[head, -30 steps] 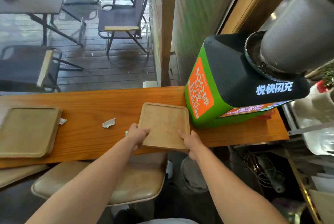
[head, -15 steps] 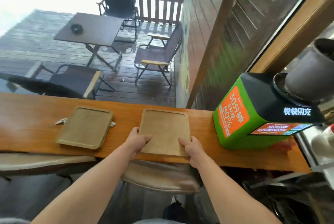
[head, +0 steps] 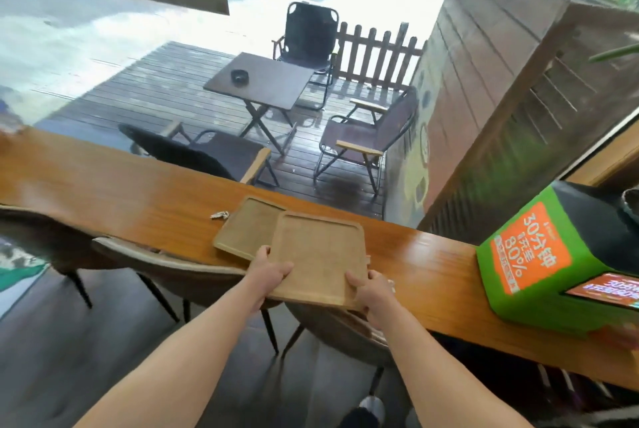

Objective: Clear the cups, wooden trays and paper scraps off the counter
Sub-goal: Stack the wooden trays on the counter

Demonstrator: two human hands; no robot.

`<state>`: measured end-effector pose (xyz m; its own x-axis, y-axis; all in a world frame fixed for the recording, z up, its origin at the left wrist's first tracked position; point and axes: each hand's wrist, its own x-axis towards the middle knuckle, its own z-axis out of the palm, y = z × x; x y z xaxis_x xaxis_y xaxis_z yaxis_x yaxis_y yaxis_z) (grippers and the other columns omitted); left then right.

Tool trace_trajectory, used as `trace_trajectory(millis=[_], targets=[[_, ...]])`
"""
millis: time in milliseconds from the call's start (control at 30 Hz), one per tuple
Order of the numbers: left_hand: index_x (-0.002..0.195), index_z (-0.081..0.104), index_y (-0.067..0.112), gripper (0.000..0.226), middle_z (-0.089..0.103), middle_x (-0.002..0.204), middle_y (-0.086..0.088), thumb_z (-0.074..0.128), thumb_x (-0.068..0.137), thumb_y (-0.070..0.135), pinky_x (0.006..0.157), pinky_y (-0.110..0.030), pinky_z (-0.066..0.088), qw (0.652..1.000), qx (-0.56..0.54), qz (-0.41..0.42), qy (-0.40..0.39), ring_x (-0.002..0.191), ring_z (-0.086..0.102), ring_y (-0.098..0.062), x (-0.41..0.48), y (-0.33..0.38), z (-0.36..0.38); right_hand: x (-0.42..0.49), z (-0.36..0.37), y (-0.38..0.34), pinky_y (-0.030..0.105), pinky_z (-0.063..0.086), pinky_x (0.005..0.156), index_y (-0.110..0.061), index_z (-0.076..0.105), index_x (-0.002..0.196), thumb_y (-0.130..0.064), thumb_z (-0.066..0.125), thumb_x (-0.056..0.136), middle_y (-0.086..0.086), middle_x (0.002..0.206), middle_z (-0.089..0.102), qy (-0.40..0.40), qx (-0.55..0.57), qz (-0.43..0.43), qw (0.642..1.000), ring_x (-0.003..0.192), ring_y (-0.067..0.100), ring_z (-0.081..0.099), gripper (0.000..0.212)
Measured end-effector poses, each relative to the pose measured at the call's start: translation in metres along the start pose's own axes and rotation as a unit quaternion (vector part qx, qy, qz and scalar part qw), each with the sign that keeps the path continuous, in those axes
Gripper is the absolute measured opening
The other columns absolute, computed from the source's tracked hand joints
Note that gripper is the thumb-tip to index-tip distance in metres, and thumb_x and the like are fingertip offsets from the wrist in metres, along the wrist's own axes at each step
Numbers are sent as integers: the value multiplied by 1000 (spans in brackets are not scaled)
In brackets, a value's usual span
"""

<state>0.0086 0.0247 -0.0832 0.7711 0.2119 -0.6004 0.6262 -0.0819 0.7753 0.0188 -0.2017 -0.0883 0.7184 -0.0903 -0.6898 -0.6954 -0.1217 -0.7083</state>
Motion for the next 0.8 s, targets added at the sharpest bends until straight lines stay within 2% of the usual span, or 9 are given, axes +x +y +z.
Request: trace_trajectory(millis=[100, 233, 367, 500, 633, 800], targets=[[139, 40, 16, 64, 55, 127, -8, 74, 84, 17, 101, -48, 48, 1000, -2, 9, 10, 113, 55, -26, -6, -4, -23, -7, 20, -2, 39, 58, 74, -15, 55, 113, -26, 70, 91, 6, 107, 67, -17, -9, 5, 1000, 94, 25, 66, 29], [138, 42, 17, 62, 56, 126, -7, 73, 84, 15, 101, -45, 47, 999, -4, 24, 26, 113, 55, -25, -12, -3, -48, -7, 41, -11, 44, 58, 86, -11, 55, 118, -24, 72, 90, 9, 110, 67, -34, -20, -6, 999, 98, 27, 66, 35], [142, 39, 15, 68, 54, 129, -8, 73, 83, 14, 98, -39, 46, 998, 3, 44, 54, 112, 53, -24, -10, 4, -66, -5, 61, -24, 47, 58, 87, -12, 54, 115, -21, 72, 90, 10, 111, 66, -48, -26, -13, 998, 99, 28, 66, 32], [146, 37, 12, 72, 52, 136, -11, 73, 84, 13, 104, -45, 46, 997, 9, 46, 64, 119, 53, -27, -1, 12, -80, 0, 79, -35, 47, 60, 79, -13, 53, 114, -18, 69, 91, 11, 112, 65, -61, -22, -1, 998, 98, 30, 66, 28], [144, 40, 11, 71, 56, 131, -9, 75, 83, 13, 101, -43, 49, 996, 23, 53, 74, 115, 57, -25, 15, 18, -92, 12, 94, -42, 53, 57, 86, -7, 53, 119, -15, 70, 90, 16, 116, 65, -65, -41, 7, 997, 103, 35, 65, 34], [145, 39, 14, 71, 58, 130, -10, 74, 83, 12, 100, -48, 50, 997, 28, 41, 61, 115, 59, -28, 48, 34, -106, 34, 110, -65, 44, 61, 79, -4, 56, 119, -11, 71, 88, 14, 112, 65, -77, -88, 14, 993, 98, 30, 66, 35]])
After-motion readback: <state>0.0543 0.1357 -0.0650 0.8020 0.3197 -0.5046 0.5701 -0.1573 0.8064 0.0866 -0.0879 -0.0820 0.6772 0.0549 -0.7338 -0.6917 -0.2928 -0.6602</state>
